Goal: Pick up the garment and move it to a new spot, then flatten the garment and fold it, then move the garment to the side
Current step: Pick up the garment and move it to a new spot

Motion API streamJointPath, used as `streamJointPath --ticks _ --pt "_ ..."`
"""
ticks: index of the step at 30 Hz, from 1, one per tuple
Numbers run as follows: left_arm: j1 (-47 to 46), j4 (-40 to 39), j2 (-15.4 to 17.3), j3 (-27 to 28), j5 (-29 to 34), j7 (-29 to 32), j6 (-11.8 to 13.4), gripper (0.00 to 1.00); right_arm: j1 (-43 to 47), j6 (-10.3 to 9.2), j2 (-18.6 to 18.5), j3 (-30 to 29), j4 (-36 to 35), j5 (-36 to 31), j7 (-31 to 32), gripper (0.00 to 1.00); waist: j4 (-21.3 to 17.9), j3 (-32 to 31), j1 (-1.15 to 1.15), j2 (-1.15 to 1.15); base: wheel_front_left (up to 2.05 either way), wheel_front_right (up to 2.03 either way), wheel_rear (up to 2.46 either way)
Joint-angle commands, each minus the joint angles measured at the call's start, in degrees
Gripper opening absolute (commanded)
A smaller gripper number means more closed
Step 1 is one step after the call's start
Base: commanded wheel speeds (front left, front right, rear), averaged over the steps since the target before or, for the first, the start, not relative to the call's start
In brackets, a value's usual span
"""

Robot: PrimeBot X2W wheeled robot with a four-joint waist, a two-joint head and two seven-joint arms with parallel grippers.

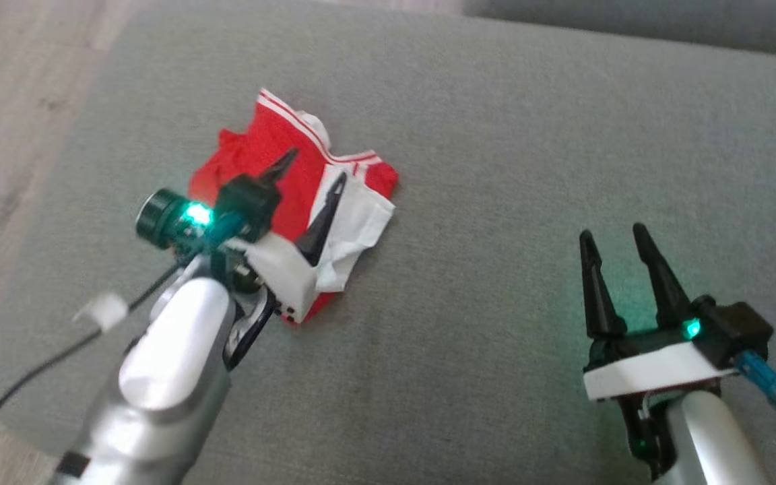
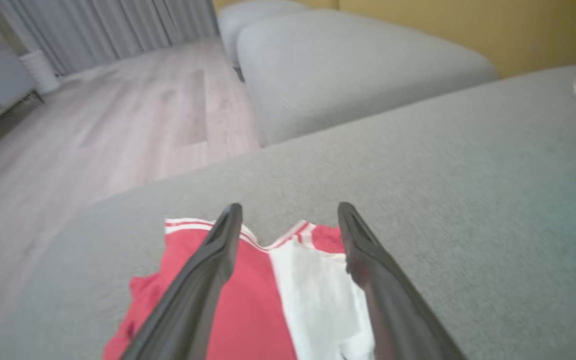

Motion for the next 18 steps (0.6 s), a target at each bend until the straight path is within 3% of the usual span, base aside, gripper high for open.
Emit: streamJointPath --ticks 1,6,9,17,18 --pt "-3.54 -0.8 2.83 0.09 -1.8 1.83 -0.1 1.0 -2.13 -0.04 -0.16 1.23 -2.25 -0.46 -0.62 1.0 -2.0 2.33 -0.02 0.0 0.0 0.0 0.0" --pt "-9.45 3.44 7.17 -6.91 -6.95 7.33 -0.12 1.0 -3.91 -0.04 -0.16 1.38 -2.97 -0.23 -0.62 1.0 -4.21 4.99 -0.02 0.0 0.0 0.0 0.0" --pt "-11.29 6.53 8.55 -8.32 -8.92 9.2 -0.12 1.0 -4.41 -0.04 -0.16 1.42 -3.28 -0.08 -0.62 1.0 -5.23 6.0 -0.02 0.0 0.0 0.0 0.0" --pt "-12.45 11.28 9.18 -10.24 -11.57 9.09 -0.12 1.0 -4.74 -0.04 -0.16 1.28 -3.15 0.51 -0.62 1.0 -7.21 6.51 -0.02 0.0 0.0 0.0 0.0" --pt "-12.49 11.72 9.25 -10.78 -11.82 9.26 -0.12 0.91 -4.77 -0.04 -0.16 1.34 -3.1 0.57 -0.62 1.0 -7.4 6.39 -0.02 0.0 0.0 0.0 0.0"
